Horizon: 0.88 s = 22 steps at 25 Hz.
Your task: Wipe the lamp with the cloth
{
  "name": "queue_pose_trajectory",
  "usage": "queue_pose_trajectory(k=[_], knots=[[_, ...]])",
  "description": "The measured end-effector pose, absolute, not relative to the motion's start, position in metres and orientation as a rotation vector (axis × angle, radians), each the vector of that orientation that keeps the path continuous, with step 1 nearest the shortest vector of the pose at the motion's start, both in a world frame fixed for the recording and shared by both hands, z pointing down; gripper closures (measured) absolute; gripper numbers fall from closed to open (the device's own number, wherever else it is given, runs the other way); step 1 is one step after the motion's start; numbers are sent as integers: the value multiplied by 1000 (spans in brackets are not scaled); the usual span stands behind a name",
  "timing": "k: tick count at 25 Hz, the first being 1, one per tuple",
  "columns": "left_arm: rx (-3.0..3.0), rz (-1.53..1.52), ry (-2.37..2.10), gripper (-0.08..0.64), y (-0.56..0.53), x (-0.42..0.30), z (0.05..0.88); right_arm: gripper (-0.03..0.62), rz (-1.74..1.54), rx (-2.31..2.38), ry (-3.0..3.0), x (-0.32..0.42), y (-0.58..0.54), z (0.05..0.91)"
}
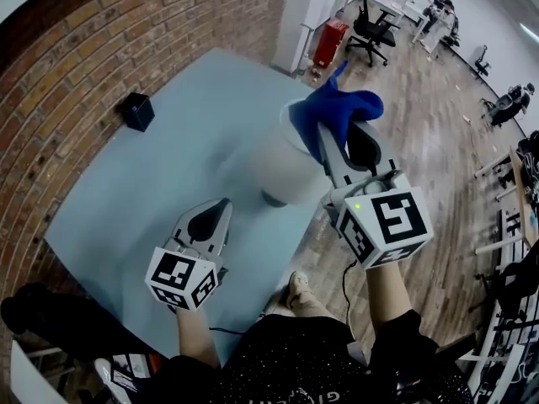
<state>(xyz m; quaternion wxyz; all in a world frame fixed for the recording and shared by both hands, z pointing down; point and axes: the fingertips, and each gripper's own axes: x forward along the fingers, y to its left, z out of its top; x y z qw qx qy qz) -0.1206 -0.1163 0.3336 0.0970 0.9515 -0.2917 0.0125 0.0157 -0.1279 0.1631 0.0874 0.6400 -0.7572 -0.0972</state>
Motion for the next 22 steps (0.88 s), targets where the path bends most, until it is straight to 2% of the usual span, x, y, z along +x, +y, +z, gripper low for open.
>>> queue_pose_trajectory(k=[22], knots=[[2779, 152, -848, 551, -107, -102, 363, 518, 74, 1683, -2335, -13, -116, 308]])
